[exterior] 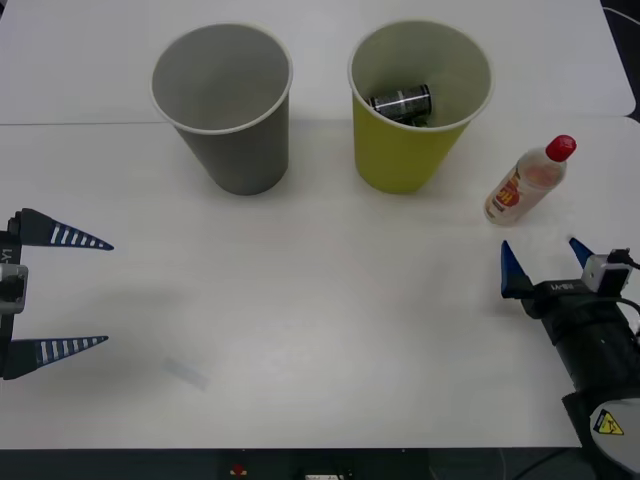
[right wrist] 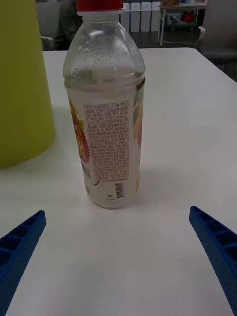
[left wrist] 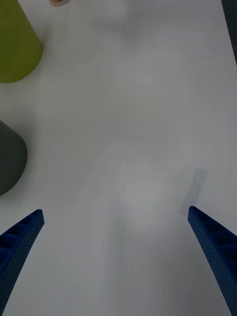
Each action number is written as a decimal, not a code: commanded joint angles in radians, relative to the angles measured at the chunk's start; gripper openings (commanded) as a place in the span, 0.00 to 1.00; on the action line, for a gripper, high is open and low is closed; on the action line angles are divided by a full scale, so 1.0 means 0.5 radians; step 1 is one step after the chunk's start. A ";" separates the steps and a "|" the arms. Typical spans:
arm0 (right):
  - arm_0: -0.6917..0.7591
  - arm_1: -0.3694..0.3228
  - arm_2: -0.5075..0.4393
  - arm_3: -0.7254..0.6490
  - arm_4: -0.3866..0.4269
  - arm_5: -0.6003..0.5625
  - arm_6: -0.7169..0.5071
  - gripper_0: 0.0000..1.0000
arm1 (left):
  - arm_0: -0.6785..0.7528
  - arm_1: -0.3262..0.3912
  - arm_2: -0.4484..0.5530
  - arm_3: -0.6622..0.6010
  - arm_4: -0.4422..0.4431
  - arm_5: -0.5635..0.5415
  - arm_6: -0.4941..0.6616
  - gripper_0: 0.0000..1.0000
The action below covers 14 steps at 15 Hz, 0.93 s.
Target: Put the can into the green bin and the plastic bottle into the gray bin
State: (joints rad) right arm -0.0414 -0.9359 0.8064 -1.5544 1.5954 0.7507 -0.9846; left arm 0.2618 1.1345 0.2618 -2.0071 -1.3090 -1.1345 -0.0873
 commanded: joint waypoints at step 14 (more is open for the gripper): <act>-0.408 0.276 -0.002 0.440 0.006 -0.001 0.009 1.00 | 0.000 0.000 0.000 0.000 0.000 0.000 0.000 1.00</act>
State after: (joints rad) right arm -0.2370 -0.8024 0.8055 -1.3487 1.5997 0.7501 -0.9802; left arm 0.2618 1.1345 0.2618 -2.0071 -1.3090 -1.1345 -0.0873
